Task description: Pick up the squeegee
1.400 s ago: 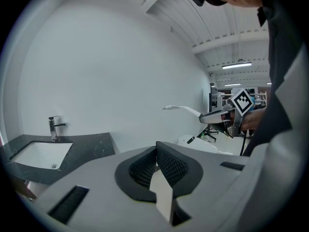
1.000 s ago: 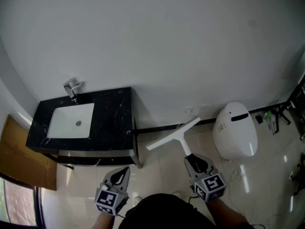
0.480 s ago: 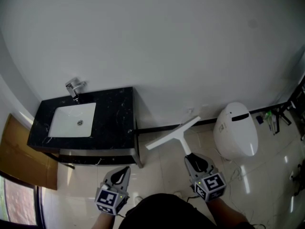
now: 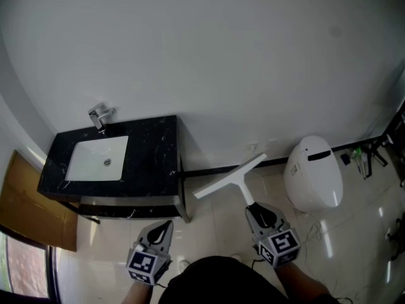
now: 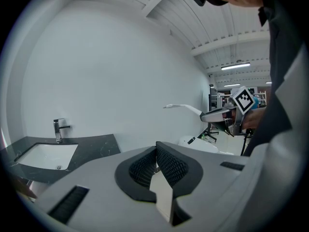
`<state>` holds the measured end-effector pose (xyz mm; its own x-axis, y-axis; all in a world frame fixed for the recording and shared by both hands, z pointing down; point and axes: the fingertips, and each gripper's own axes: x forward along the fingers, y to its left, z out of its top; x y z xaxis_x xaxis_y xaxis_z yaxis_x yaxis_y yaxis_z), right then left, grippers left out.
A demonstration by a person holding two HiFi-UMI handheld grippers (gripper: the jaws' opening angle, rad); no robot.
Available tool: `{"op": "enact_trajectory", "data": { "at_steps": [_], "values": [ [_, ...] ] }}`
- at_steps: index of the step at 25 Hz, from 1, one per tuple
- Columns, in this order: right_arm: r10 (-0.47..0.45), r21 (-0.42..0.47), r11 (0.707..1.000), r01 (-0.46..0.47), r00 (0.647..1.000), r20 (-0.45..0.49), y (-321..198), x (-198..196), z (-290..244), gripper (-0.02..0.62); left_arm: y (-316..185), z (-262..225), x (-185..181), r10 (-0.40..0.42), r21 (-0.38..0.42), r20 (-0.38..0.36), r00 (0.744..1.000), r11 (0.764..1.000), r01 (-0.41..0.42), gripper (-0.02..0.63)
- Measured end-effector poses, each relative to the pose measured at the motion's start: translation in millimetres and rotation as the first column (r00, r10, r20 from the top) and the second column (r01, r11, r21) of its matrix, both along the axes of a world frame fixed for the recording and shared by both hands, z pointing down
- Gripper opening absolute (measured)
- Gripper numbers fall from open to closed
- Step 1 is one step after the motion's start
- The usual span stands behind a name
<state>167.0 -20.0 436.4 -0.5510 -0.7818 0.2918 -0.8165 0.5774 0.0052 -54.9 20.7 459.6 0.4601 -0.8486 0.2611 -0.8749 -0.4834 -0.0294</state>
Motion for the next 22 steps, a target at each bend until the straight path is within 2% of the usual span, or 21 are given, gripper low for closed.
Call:
{"op": "enact_trajectory", "data": {
  "at_steps": [16,22],
  "values": [
    [0.005,0.010,1.000,-0.005,1.000,0.003,-0.6,3.2,-4.3,0.098,-2.5,-1.9,3.9,0.008,0.008,0.000,1.000,1.000,-0.008,0.002],
    [0.002,0.007,1.000,-0.002,1.000,0.002,-3.4,3.9,-4.4,0.098,-4.3,-9.1,5.0,-0.028,-0.014,-0.022,0.999,1.000,0.027,0.002]
  ]
}}
